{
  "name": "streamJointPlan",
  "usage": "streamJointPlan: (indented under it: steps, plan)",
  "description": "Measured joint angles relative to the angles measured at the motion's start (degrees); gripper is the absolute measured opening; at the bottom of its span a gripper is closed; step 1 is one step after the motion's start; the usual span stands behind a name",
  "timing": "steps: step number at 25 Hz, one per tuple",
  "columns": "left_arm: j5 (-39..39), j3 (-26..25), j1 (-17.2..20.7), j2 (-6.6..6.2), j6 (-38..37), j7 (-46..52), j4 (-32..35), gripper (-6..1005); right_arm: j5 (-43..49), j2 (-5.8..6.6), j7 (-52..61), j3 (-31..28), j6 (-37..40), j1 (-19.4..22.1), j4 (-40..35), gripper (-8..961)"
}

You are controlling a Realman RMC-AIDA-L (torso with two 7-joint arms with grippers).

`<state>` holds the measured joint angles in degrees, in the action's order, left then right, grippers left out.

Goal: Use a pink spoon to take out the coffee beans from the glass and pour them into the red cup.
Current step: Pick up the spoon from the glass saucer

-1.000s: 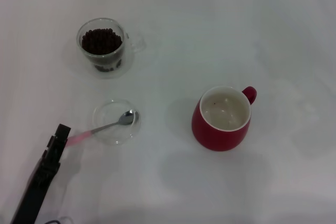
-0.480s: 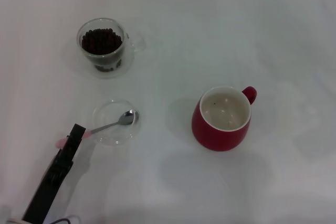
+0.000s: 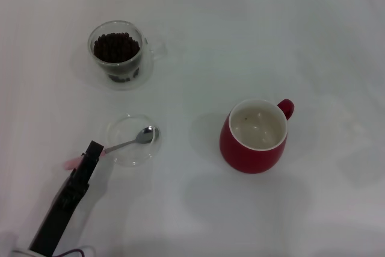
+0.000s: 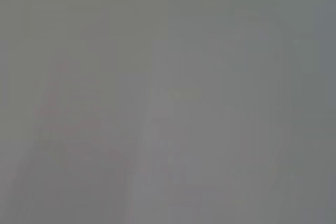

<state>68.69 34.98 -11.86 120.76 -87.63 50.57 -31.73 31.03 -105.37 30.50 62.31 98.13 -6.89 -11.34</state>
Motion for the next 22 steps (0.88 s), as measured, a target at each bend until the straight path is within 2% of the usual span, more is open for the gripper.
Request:
streamJointPlan:
  steps: [10,22]
  plan:
    - [0.1,0.0,-0.1,0.00,0.5,0.0,0.0,528,0.0,0.00,0.0,0.0,-0.3,0.0,0.0,605]
    - [0.1,-0.2,-0.4,0.00,1.1,0.5,0.3,528,0.0,-0.07,0.0,-0.4,-0.2,0.0,0.0,604]
